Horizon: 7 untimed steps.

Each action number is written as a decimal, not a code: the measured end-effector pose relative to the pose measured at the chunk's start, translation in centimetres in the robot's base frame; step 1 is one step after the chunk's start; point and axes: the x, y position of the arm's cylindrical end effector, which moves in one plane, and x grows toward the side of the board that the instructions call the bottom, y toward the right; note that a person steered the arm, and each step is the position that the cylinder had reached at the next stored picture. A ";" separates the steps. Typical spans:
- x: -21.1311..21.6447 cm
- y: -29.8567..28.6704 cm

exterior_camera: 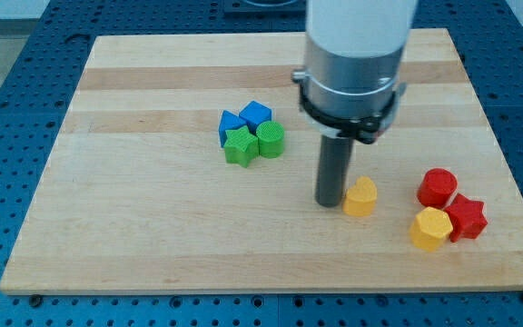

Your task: Push yellow heart above the yellow hexagon

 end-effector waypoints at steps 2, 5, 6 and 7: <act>0.0 4.2; 2.1 -1.7; 2.6 0.3; 2.4 3.0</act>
